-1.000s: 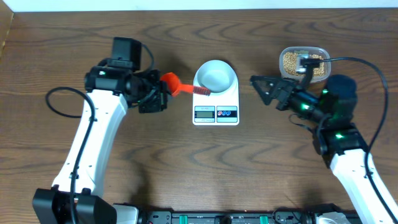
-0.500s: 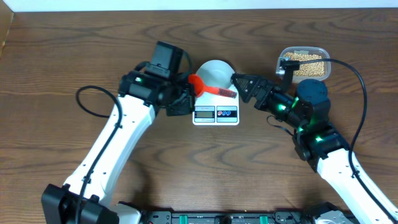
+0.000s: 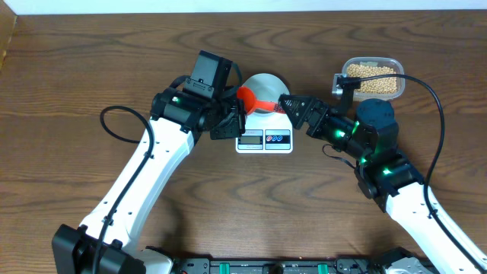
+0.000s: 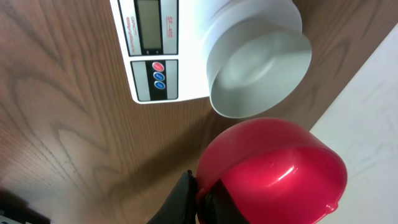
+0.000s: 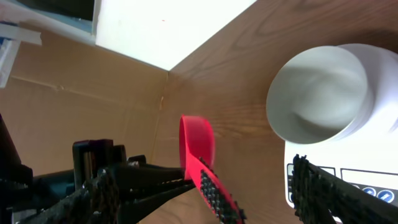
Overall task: Scoop item into bowl and weigh 50g on scale
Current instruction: 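Move the right gripper to the scoop handle above the scale, then close the right gripper on the scoop handle, left gripper holding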
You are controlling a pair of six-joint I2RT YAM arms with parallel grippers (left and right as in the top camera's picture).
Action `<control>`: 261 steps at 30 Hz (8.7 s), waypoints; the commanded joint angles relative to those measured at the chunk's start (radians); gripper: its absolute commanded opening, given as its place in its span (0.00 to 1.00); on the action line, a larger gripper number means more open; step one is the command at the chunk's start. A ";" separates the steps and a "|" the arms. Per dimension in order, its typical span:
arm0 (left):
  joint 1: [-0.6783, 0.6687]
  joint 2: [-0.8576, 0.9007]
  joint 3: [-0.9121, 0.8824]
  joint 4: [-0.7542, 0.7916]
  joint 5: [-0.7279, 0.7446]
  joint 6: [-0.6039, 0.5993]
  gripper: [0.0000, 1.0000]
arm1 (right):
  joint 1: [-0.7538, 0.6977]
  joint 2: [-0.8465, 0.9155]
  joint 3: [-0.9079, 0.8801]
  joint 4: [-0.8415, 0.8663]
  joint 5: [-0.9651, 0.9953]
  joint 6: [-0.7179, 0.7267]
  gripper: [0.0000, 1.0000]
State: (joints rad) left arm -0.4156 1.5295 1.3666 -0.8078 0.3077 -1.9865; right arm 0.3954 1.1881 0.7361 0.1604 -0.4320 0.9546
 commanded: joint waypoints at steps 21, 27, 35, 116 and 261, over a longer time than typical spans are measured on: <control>-0.080 -0.012 0.014 0.044 -0.013 -0.009 0.07 | 0.039 0.009 0.014 -0.045 -0.007 -0.013 0.54; -0.082 -0.012 0.014 0.043 -0.013 -0.009 0.07 | 0.039 0.009 0.014 -0.045 0.007 -0.013 0.39; -0.088 -0.012 0.014 0.043 -0.009 -0.008 0.07 | 0.039 0.010 0.014 -0.048 0.012 -0.021 0.37; -0.098 -0.013 0.014 0.032 -0.006 0.014 0.08 | 0.037 0.010 0.014 -0.053 0.056 -0.036 0.96; -0.018 -0.013 0.014 0.039 0.243 0.022 0.07 | 0.037 0.010 0.014 -0.015 -0.009 -0.080 0.13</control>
State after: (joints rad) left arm -0.4335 1.5295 1.3666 -0.7624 0.5446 -1.9816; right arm 0.4297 1.1915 0.7361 0.1455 -0.4339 0.8810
